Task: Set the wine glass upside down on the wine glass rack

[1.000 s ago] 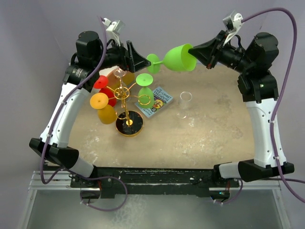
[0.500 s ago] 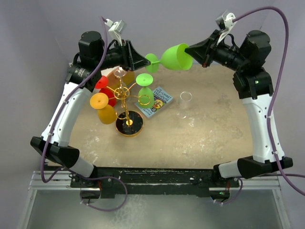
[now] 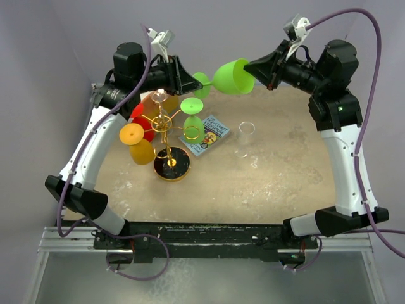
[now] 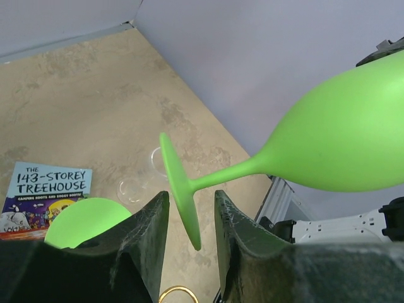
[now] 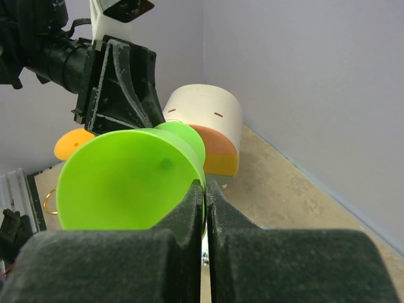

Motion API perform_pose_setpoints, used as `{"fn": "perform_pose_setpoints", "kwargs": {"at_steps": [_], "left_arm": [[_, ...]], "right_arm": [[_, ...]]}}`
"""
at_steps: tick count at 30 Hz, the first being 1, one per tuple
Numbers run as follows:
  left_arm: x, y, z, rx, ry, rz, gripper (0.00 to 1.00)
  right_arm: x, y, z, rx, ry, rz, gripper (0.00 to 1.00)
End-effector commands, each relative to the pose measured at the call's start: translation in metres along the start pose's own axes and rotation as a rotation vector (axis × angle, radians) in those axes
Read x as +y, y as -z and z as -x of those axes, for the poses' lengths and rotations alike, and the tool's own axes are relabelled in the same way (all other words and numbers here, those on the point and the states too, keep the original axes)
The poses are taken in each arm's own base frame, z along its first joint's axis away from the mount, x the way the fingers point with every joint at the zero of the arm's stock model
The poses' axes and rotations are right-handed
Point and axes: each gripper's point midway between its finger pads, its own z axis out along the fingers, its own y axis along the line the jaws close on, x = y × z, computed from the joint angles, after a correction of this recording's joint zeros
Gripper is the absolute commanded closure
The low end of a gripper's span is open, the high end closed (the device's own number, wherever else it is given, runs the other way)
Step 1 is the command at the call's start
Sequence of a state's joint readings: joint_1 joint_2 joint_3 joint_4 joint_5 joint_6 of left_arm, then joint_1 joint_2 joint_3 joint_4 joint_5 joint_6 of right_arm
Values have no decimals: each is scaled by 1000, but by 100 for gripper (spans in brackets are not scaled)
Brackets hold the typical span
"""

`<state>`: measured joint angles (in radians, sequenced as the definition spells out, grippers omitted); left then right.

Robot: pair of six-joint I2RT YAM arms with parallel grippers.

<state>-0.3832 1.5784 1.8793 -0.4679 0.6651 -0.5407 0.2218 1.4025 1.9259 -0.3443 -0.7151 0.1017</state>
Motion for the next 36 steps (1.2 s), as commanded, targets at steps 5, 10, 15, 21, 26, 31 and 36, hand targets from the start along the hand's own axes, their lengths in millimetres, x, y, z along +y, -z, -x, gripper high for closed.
{"fn": "perform_pose_setpoints", "kwargs": {"at_steps": [5,10,15,21,26,31,36], "left_arm": [[-11,3,11,-35,-23,-8,72],[-13,5,13,-40,-25,-3,61],[-11,5,14,-44,-28,5,64],[-11,2,13,-41,-31,-7,86],[-15,5,16,-54,-72,-25,100],[-19,17,25,-79,-123,-32,100],[-21,35,39,-122,-169,-19,100]], "right_arm": [[4,7,24,-56,78,-14,100],[2,7,20,-48,85,-23,100],[3,7,20,-45,90,-21,100],[5,7,16,-36,89,-3,100],[15,7,10,-30,88,52,100],[26,13,9,-26,103,96,74],[34,21,8,-16,125,115,49]]}}
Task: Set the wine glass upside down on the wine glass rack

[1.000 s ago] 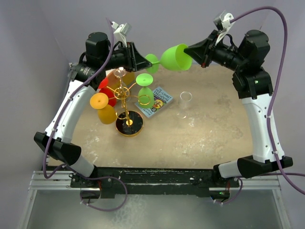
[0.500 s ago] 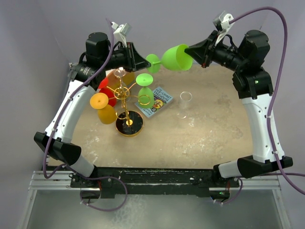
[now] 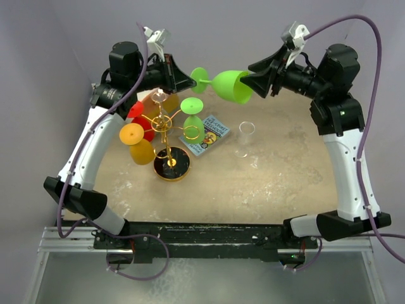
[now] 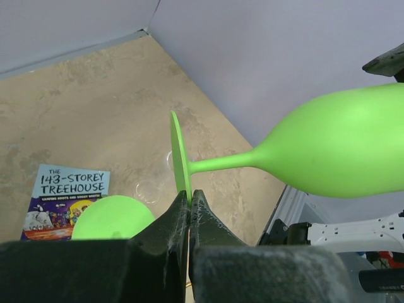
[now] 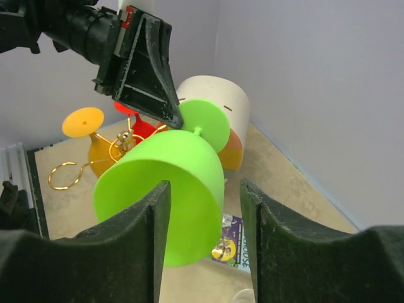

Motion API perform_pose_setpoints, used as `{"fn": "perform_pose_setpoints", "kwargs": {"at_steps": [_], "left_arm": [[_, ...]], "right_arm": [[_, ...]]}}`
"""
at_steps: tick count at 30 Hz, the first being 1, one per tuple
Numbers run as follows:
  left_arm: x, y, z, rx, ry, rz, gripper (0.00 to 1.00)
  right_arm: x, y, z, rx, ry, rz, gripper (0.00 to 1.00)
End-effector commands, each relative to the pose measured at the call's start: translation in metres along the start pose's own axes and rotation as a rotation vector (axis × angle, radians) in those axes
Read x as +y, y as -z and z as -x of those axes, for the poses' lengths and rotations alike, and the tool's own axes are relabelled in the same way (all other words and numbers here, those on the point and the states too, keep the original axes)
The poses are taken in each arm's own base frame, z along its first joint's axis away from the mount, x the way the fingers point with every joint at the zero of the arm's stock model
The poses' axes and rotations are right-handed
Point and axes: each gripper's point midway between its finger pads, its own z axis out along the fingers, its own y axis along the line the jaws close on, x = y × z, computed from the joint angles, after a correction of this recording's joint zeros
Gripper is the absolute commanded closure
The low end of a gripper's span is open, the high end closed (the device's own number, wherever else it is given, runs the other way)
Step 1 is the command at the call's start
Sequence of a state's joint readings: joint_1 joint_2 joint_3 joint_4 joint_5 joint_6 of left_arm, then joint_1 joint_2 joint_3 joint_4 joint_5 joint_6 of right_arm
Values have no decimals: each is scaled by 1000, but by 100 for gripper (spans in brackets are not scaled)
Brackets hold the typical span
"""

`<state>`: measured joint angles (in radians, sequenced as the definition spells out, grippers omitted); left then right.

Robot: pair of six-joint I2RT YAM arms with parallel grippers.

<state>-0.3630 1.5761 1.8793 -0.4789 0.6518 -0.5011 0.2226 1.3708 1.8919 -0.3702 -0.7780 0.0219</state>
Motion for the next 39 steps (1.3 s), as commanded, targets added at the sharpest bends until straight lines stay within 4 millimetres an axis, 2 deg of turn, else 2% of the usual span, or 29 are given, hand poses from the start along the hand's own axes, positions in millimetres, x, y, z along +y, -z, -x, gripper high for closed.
{"fn": "perform_pose_setpoints", "kwargs": {"at_steps": [1,2,4,6,12,14,16,21,26,29,33,39], "left_arm": [[-30,35,39,-122,-148,-42,100],[-30,38,41,-129,-163,-36,100],[-30,45,45,-145,-197,-22,100],[-31,51,48,-157,-240,-2,100],[-28,79,60,-180,-493,124,100],[-33,92,61,-174,-612,149,100],[-43,106,54,-141,-737,148,100],[-50,131,25,-20,-961,143,100],[-65,158,-16,107,-1134,33,100],[-70,170,-47,188,-1142,-46,100],[-68,185,-83,281,-1108,-92,100],[-50,213,-112,373,-1177,-14,100]], "right_arm": [[22,15,17,-36,70,49,45],[23,17,19,-37,77,44,39],[26,21,24,-43,87,41,23],[28,27,29,-50,95,36,15],[25,47,44,-68,122,-22,10],[21,54,46,-69,126,-49,10],[17,59,48,-67,137,-80,10],[-2,65,40,-48,128,-148,10],[-14,69,27,-25,118,-188,10],[-18,72,22,-17,118,-198,9],[-19,73,20,-14,120,-206,9],[-21,74,15,-7,117,-215,9]]}}
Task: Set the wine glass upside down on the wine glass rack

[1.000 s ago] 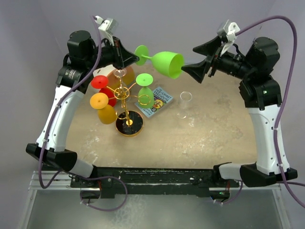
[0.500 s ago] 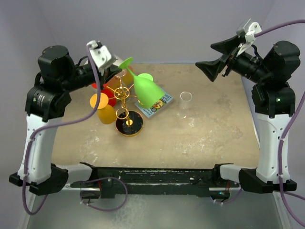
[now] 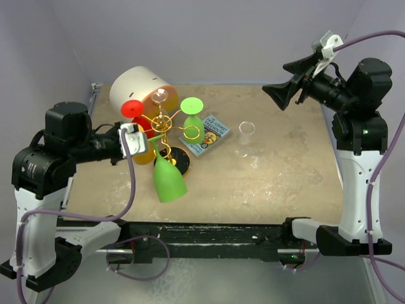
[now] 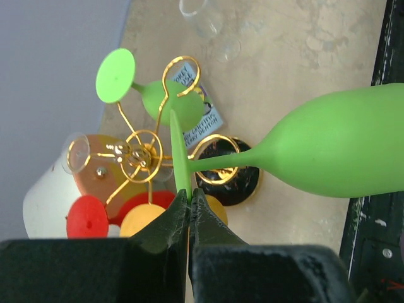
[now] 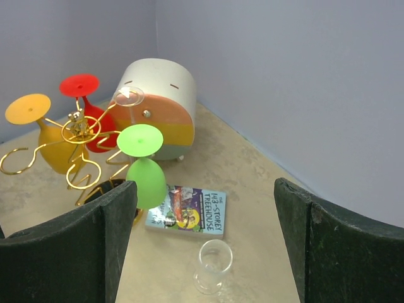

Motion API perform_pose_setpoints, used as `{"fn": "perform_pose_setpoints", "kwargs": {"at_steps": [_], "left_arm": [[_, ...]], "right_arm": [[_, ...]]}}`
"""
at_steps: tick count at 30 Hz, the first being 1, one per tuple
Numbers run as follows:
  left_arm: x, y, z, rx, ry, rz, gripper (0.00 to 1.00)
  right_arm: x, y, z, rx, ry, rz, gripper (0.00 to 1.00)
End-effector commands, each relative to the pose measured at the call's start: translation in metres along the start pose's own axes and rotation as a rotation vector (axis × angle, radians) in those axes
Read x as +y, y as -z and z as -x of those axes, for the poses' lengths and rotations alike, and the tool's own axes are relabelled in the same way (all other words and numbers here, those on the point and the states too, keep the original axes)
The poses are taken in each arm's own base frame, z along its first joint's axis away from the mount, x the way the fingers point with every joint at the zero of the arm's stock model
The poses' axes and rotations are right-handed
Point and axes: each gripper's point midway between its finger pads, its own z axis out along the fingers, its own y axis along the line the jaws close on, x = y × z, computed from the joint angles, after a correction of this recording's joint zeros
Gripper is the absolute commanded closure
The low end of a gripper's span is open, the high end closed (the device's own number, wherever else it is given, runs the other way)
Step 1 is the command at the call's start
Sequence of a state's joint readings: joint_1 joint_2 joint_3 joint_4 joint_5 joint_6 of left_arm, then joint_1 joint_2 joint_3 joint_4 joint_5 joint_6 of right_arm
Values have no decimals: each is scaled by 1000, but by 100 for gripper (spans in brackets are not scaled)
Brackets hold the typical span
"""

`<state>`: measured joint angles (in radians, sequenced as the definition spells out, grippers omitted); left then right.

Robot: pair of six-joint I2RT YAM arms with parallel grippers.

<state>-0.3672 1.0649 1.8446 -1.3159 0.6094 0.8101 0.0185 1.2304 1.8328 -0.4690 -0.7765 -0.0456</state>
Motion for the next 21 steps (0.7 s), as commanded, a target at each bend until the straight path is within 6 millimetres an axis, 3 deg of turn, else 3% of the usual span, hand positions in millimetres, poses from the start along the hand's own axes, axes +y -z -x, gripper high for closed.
{"fn": "perform_pose_setpoints", "kwargs": {"at_steps": [1,6,11,16,21], "left_arm": [[-20,14,-24,80,-110,-16,100],[-27,24,-50,177,-218,-5,100],[-13,29,-55,215,-367,53,100],[0,21,-70,282,-461,51,100],[16,11,-59,243,-519,72,100]], "right_arm": [[3,7,13,-40,53,-7,9],[3,6,11,-37,50,-4,8],[3,8,9,-34,53,-10,8],[2,11,7,-33,58,-19,8],[2,12,3,-26,56,-18,7]]}}
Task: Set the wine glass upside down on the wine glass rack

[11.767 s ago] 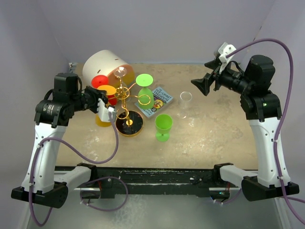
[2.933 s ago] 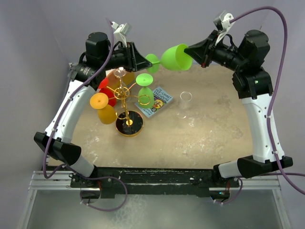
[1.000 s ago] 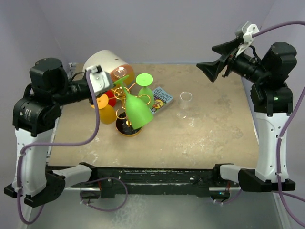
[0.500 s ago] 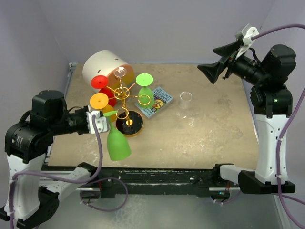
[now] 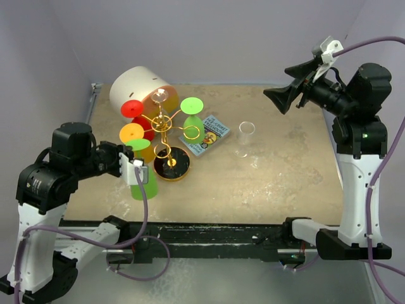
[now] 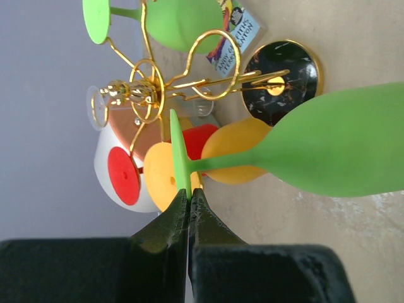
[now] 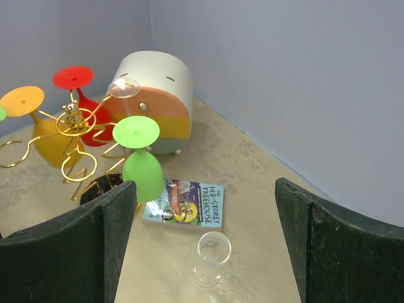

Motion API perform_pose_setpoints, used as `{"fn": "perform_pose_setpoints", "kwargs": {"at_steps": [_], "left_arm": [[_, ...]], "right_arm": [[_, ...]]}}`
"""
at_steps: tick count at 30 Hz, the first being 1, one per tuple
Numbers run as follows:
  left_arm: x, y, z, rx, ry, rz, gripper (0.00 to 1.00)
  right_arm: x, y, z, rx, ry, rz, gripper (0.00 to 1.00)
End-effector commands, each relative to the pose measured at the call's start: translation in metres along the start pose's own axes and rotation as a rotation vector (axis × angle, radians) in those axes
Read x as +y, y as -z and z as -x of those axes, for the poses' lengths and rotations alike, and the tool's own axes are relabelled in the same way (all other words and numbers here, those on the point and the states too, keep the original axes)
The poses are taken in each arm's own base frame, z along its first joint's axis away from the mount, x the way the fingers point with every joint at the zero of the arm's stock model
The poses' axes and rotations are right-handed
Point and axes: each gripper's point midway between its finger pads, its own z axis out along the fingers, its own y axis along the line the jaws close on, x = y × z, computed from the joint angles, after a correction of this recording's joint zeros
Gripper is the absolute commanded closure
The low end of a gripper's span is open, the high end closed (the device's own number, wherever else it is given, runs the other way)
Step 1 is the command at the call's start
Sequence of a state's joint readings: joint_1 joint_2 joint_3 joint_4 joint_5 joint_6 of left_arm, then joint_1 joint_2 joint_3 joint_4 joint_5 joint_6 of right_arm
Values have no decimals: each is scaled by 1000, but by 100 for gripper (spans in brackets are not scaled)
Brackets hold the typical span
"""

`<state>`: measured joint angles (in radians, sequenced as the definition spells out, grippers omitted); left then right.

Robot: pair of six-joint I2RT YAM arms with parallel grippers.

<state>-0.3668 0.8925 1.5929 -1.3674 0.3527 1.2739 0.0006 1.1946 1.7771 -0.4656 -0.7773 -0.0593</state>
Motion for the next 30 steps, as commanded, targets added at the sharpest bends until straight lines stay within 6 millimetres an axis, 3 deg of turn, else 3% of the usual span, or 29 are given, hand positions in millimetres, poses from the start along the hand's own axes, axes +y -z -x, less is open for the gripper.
{"fn": "perform_pose_setpoints", "kwargs": {"at_steps": [1,15,30], "left_arm": [[34,-6,9,-36,-115,81,100],[52,-19,23,-104,-232,66,100],[56,-39,21,-123,-293,48,100]], "right_arm": [[3,5,12,-39,52,0,7],[3,5,12,-35,68,9,6],[7,8,10,-38,87,21,5]]}}
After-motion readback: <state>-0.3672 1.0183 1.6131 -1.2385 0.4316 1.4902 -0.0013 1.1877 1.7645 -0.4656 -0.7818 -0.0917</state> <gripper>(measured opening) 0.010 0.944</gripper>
